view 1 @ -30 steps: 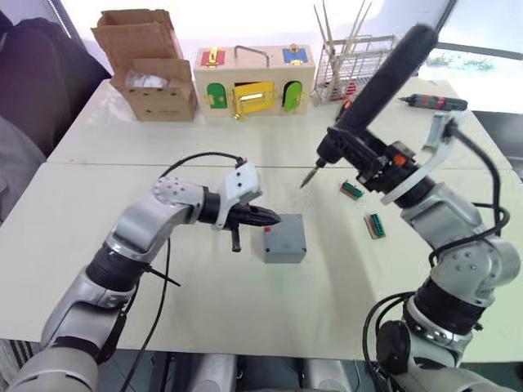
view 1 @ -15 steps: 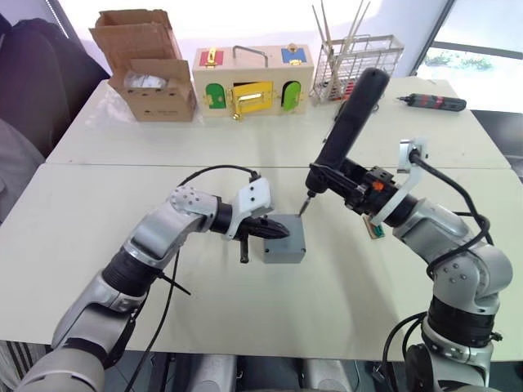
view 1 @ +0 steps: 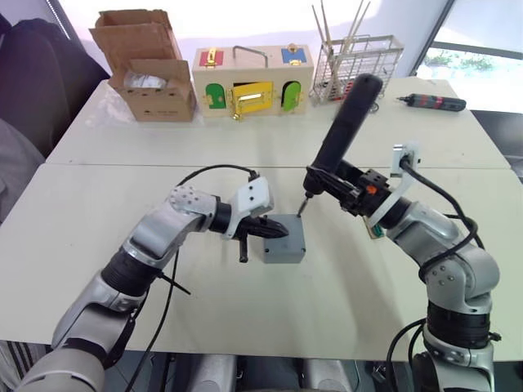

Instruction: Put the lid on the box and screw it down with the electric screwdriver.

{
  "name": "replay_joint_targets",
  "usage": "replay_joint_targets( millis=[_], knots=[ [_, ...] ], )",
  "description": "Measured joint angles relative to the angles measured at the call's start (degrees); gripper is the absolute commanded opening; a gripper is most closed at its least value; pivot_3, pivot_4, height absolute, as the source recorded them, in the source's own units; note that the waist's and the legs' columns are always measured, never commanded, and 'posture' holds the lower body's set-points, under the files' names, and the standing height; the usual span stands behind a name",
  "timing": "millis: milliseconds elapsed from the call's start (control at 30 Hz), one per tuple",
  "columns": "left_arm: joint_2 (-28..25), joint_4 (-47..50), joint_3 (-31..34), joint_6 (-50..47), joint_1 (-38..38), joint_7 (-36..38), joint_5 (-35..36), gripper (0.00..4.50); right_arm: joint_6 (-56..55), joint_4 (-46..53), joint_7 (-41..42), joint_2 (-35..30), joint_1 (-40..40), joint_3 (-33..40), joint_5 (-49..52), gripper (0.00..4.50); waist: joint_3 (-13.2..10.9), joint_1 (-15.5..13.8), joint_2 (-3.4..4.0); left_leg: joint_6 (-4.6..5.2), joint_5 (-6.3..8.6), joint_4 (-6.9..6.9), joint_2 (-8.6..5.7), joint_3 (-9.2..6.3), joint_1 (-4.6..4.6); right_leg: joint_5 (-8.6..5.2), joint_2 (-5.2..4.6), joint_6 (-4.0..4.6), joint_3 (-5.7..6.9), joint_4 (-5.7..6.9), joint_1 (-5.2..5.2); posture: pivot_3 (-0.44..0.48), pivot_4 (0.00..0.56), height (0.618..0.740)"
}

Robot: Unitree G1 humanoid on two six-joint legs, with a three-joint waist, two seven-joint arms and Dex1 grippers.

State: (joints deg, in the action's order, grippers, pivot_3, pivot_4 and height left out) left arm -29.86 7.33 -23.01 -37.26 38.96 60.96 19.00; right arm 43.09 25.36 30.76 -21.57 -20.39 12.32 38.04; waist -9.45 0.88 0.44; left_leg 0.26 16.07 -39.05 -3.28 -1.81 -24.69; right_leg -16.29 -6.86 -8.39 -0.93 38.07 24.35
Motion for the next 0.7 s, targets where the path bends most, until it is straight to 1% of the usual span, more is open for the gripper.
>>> replay_joint_targets(
  millis=[333, 533, 633, 700],
  knots=[
    [-0.7, 0.0, 0.1, 0.6, 0.0, 0.1, -1.4, 0.00, -4.7, 0.7, 1.2, -2.8, 0.9, -3.9, -2.0, 1.88, 0.0, 0.0, -0.02, 0.03, 0.02, 0.02, 0.00, 0.00, 0.22, 0.00, 0.00, 0.00, 0.00, -0.02, -0.22, 0.000, 0.150, 0.735],
    [0.3, -0.2, -0.3, 1.8, -0.1, -0.3, -3.2, 0.00, -5.6, 4.3, 1.5, -5.8, 2.4, -6.8, -3.7, 1.88, 0.1, -0.1, -0.12, 0.07, 0.04, 0.01, 0.00, -0.01, 0.29, 0.00, 0.00, 0.00, 0.00, -0.05, -0.33, 0.000, 0.150, 0.735],
    [0.9, -0.2, -1.0, 2.5, -0.2, -0.3, -4.1, 0.00, -6.1, 5.7, 1.8, -6.7, 3.4, -7.6, -4.2, 1.88, 0.2, -0.1, -0.33, 0.15, 0.09, 0.05, 0.04, -0.03, 0.49, -0.01, 0.05, 0.00, 0.03, -0.14, -0.56, 0.000, 0.150, 0.735],
    [1.1, -0.4, -1.3, 2.8, -0.2, -0.2, -4.8, 0.00, -6.3, 6.0, 1.8, -6.9, 4.1, -7.8, -4.4, 1.88, 0.2, -0.1, -0.35, 0.34, 0.21, 0.13, 0.06, -0.03, 0.87, -0.02, 0.07, 0.00, 0.04, -0.41, -0.94, 0.000, 0.150, 0.735]
  ],
)
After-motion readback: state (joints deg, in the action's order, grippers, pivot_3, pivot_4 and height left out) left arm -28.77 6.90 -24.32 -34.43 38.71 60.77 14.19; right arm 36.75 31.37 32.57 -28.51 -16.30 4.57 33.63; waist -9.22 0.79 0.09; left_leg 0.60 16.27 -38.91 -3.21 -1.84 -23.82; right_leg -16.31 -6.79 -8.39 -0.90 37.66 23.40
